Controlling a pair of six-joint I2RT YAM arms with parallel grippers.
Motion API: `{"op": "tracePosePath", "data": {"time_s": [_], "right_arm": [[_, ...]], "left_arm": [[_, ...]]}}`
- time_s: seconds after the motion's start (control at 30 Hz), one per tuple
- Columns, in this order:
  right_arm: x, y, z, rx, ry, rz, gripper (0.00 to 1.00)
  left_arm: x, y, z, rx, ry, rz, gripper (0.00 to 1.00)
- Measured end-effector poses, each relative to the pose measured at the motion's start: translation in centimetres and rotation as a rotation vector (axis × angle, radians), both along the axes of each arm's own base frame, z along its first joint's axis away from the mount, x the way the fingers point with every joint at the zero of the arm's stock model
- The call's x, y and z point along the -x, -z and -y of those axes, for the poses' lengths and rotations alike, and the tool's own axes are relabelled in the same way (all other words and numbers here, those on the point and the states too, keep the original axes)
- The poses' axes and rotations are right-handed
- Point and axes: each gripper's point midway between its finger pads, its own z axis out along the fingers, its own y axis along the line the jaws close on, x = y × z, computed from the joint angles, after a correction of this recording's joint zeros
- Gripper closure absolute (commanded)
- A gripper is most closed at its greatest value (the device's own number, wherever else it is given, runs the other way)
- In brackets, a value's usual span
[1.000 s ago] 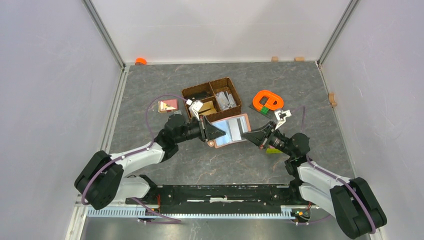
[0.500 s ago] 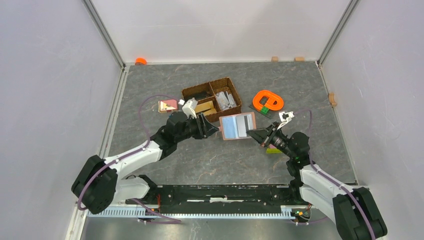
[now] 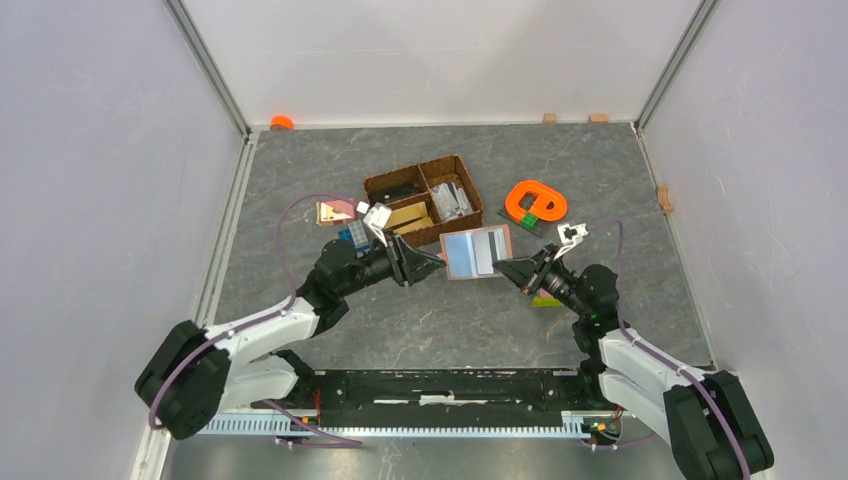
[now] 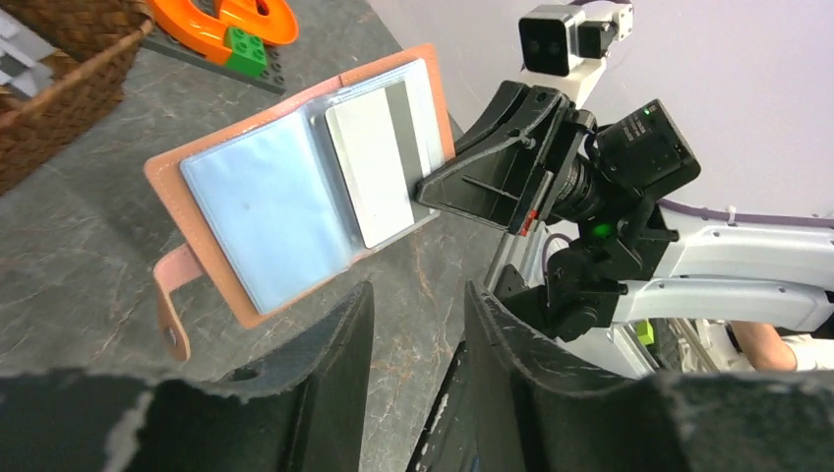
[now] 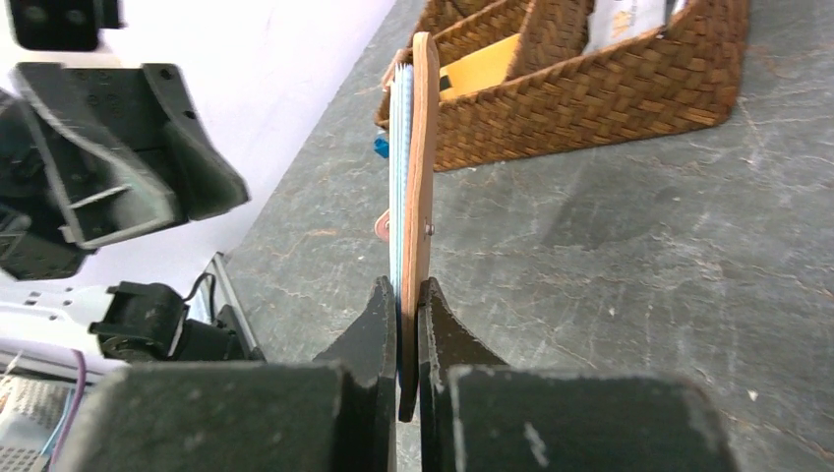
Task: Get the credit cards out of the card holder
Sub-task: Remove the credit card from the card holder.
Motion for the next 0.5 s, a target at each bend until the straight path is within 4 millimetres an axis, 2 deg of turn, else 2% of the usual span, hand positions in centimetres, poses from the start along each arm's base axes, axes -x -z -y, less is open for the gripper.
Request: {"op": "tracePosePath", "data": {"time_s": [0.13, 0.3, 0.37, 0.5], "right_arm": [[0.6, -0.8, -0.5, -0.042, -0.042, 0.019, 1.00], [1.4, -1.5, -1.2, -0.093, -0.099, 0.026, 1.00], [1.8, -1.8, -1.7, -0.109, -0.126, 0.028, 1.00], [3.0, -2.2, -2.9, -0.127, -0.197, 0.037, 1.00]], "left_arm": [[0.2, 1.4, 1.4, 0.014, 0.070, -0.041, 0.68], [0.8, 3.6, 2.8, 0.027, 0.159, -0.141, 0.72], [1.0, 3.6, 3.1, 0.041, 0.183, -0.155, 0.73], [1.2, 2.2, 3.6, 0.078, 0.217, -0.131, 0.70]]}}
